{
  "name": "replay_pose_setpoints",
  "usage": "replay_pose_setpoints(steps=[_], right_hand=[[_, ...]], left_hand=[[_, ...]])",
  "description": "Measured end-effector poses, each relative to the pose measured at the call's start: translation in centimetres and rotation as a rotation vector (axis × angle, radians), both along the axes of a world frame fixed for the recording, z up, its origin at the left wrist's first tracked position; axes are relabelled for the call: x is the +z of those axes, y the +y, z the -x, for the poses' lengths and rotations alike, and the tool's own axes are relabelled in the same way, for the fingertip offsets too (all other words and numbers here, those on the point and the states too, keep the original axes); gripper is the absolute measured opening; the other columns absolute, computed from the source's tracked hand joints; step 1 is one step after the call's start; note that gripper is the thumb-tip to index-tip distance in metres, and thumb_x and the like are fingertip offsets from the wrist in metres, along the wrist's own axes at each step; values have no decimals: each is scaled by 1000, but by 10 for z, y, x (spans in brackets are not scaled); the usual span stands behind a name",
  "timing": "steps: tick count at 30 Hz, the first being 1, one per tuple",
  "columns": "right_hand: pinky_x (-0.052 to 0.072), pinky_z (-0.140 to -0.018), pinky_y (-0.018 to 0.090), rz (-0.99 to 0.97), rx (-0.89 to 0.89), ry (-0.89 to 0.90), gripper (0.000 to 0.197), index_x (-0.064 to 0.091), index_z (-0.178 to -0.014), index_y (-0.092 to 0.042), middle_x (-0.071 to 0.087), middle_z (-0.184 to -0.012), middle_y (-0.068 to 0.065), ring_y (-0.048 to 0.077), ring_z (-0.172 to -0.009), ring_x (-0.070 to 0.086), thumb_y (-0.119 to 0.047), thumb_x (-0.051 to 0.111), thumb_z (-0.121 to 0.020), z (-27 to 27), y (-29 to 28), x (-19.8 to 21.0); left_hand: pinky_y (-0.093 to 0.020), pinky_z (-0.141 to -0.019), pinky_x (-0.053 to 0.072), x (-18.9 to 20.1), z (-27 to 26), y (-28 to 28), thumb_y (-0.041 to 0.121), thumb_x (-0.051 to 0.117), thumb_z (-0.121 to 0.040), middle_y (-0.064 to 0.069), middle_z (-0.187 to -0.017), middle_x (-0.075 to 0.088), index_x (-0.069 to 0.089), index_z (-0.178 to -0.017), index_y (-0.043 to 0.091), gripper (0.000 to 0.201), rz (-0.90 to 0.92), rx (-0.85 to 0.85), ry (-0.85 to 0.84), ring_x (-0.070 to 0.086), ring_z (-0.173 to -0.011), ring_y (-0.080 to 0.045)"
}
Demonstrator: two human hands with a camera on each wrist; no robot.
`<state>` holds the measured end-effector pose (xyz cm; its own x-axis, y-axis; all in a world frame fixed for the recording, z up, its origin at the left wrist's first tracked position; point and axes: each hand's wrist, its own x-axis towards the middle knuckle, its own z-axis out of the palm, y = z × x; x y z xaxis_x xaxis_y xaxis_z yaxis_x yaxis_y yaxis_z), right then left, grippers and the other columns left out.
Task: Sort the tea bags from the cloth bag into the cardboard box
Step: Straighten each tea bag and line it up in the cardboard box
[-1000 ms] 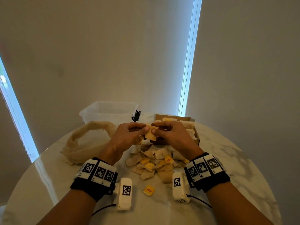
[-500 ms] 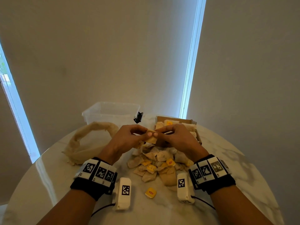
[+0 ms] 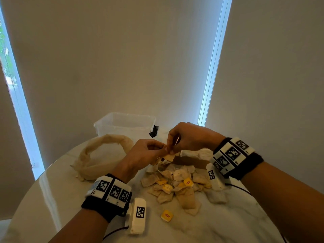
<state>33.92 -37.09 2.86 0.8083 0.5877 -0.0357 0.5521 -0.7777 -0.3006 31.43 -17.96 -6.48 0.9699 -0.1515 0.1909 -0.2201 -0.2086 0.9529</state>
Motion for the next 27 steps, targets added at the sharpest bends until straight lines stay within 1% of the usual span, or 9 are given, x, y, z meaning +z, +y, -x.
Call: replay_pose_setpoints(steps=[3,6,7,8,10,12,19,25,27], right_hand=[[49,-82,21,30,-47,-26,16,82,-104,-21,77,-100,-10,6,-94,68,-16,84,-89,-11,2,13],[44,-73,14,17,-124,-107,24,81,-114,-19,75,-102,-11,3,-89,66,-14,82,-90,-29,-4,22],[45,-74,14,25,-143,-128,25,81,-115,-19,75,-104,-10,2,-88,65,-14,81,-91,-35,-6,21],[48,-78,16,48,-153,-132,25,80,-117,-18,76,-107,-7,3,-89,65,-14,81,-92,-40,-7,18],[52,-92,23,118,-153,-104,25,80,-118,-15,78,-112,-3,8,-95,67,-13,80,-93,-48,-6,6],[53,-97,26,189,-141,-67,25,80,-117,-13,78,-112,-2,10,-97,67,-13,81,-92,-55,-4,-8],[55,-101,32,230,-139,-25,28,82,-114,-16,80,-108,-3,14,-99,71,-26,86,-88,-79,-2,-33],[60,-98,36,214,-149,-34,19,84,-104,-17,80,-99,-4,14,-96,73,-24,87,-87,-88,-1,-48],[61,-95,35,212,-152,-52,17,84,-101,-17,79,-96,-5,15,-94,73,-23,88,-86,-88,-2,-52]], left_hand=[[-15,-62,57,0,-1,1,31,80,-92,6,-91,81,75,-114,19,26,55,25,17,78,-81,-9],[-17,-66,59,-1,-1,2,24,75,-97,0,-98,82,74,-118,13,23,118,47,26,80,-86,-15],[-17,-67,59,-2,-1,2,22,74,-98,-1,-98,82,75,-117,11,21,142,47,32,80,-87,-16],[-17,-67,59,-2,-1,2,20,74,-99,-2,-97,82,75,-116,11,20,161,47,38,80,-87,-16],[-18,-69,60,-3,-1,2,19,74,-98,-1,-98,82,75,-117,11,20,176,51,46,80,-88,-16],[-18,-71,60,-4,-1,3,19,74,-98,0,-98,82,75,-117,12,20,183,55,55,80,-90,-15],[-16,-70,58,-7,-4,6,17,73,-99,0,-97,82,76,-116,12,18,199,64,59,79,-89,-13],[-17,-72,60,-8,-6,7,17,74,-98,0,-97,82,75,-117,13,19,208,76,62,79,-90,-13],[-17,-73,60,-9,-6,7,17,74,-98,0,-97,82,76,-117,13,19,202,77,57,79,-91,-13]])
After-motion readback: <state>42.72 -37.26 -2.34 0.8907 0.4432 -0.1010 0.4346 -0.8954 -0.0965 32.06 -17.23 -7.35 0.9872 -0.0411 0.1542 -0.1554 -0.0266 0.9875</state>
